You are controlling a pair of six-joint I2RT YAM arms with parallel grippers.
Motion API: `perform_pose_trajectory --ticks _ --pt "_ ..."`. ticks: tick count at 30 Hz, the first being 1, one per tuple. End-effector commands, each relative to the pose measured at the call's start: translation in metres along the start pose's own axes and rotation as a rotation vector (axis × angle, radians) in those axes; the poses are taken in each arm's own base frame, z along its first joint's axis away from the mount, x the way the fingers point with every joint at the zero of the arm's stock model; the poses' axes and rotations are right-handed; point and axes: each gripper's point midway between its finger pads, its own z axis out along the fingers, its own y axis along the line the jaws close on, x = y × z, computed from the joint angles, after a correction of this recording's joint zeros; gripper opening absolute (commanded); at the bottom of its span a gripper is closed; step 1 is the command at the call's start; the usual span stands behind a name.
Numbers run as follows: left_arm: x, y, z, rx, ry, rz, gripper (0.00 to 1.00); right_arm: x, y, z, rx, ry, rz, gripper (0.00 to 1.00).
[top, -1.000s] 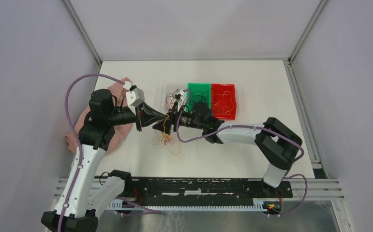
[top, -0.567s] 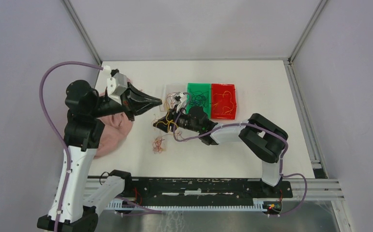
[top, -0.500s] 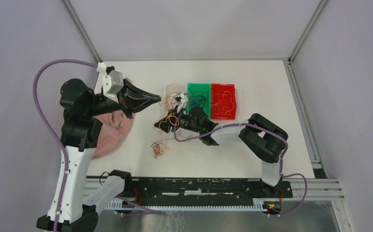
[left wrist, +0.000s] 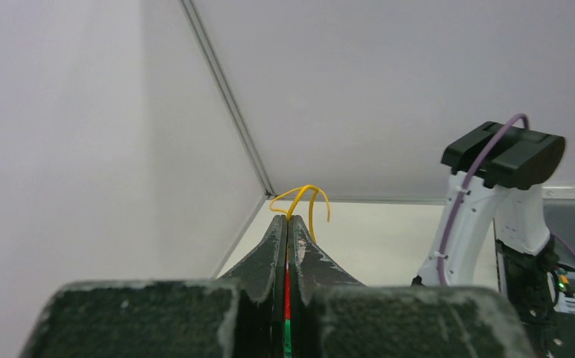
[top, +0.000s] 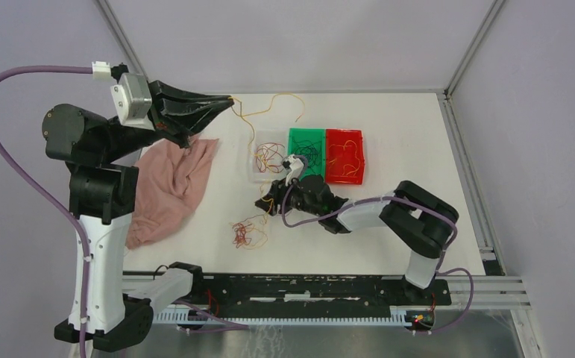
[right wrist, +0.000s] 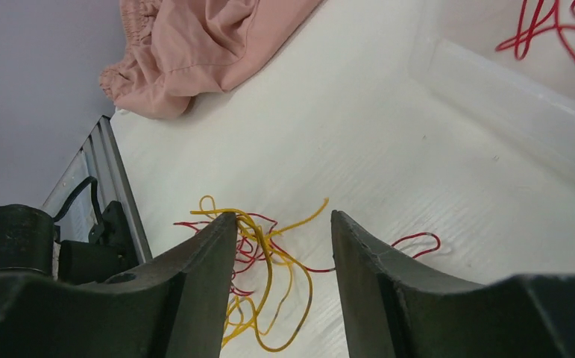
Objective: Untangle the cables
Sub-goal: Untie the cable.
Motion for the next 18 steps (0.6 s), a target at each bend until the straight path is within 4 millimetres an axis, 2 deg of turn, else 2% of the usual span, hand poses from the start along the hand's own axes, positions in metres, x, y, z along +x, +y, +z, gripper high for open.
perform_pose_trajectory --ticks 1,3,7,12,15,18 --pt "-0.024 0.024 0.002 -0.118 -0.059 0.063 0.03 -0.071 0.030 -0.021 -0.008 -0.153 -0.099 0.57" --pt "-0.040 0.033 0.002 -0.166 -0.092 0.113 0.03 -0.087 0.032 -0.029 0.010 -0.172 -0.130 0.61" --pt "-0.065 0.048 0.002 -0.226 -0.132 0.206 0.03 -0.136 0.037 -0.049 0.024 -0.257 -0.156 0.68" --pt "-0.070 0.054 0.005 -0.230 -0.135 0.253 0.03 -0.194 0.049 -0.082 0.006 -0.353 -0.177 0.71" --pt "-0.068 0.059 0.006 -0.233 -0.132 0.274 0.03 -0.218 0.065 -0.102 -0.031 -0.389 -0.205 0.71" --pt "-0.075 0.064 0.009 -0.235 -0.146 0.303 0.03 -0.223 0.078 -0.113 -0.077 -0.382 -0.245 0.75"
